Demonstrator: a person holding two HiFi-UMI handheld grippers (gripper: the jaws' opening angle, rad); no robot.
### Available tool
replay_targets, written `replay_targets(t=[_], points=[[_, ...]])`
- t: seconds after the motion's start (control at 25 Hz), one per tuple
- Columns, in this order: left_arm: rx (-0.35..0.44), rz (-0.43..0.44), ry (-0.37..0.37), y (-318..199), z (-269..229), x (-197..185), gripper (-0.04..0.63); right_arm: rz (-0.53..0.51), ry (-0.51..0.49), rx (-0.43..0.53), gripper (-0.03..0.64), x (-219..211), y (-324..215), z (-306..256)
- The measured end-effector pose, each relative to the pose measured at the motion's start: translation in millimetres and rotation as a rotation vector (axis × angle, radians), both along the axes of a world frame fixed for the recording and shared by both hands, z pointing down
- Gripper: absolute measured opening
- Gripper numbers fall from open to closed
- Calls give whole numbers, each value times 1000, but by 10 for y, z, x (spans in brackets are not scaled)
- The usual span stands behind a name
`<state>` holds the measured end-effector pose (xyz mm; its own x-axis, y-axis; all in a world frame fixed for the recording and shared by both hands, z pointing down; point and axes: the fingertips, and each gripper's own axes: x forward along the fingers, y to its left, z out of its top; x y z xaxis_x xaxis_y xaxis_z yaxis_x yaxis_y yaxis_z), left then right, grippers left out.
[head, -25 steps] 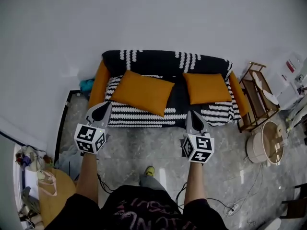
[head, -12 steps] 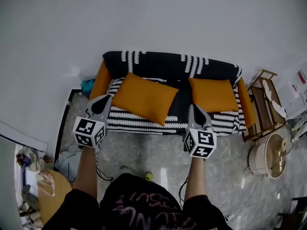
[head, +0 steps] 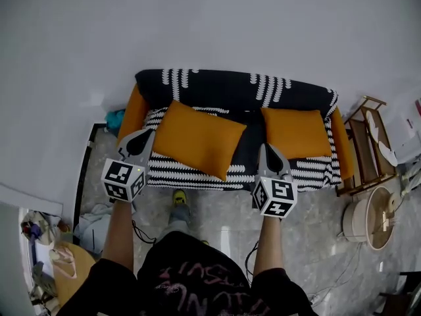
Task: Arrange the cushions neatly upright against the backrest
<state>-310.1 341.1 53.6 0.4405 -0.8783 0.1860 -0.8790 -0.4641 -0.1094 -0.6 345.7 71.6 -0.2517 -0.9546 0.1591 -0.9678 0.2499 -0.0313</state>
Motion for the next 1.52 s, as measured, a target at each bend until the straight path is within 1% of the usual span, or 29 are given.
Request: replay_targets(t=[0.28,0.52,0.64,0.76,0.92,1.08,1.32,1.36,1.52], points=[[-73,32,14,-1032,326,-205,8,42,15,-75,10,-177,-896,270],[-179,64,39,-1918,754,-473,6,92,15,-150,10,-366,-1651,579],[-224,82,32,-2350,966,-593,8,121,8,-193,11,-415,-1995,753],[-266,105,27,-2683,1206,-695,8,153,7,-247,10,-437,-2231,999],[-328,133,9,-2966,1599,-760,8,176,15,-321,11,-474,-2353,1383],[-391,149,-11,-3139,2062,-750,8,187,8,-402,11,-485,-2410,1843],[-486,151,-54,-3380,2814,-711,9,181,-13,-516,11,-431,-2558,2615],[-503,148,-64,-3412,2953,-724,13,177,-25,-532,26,-433,-2584,2746],[-586,140,-97,-3517,3578,-775,76,149,-76,-604,90,-430,-2672,3296]])
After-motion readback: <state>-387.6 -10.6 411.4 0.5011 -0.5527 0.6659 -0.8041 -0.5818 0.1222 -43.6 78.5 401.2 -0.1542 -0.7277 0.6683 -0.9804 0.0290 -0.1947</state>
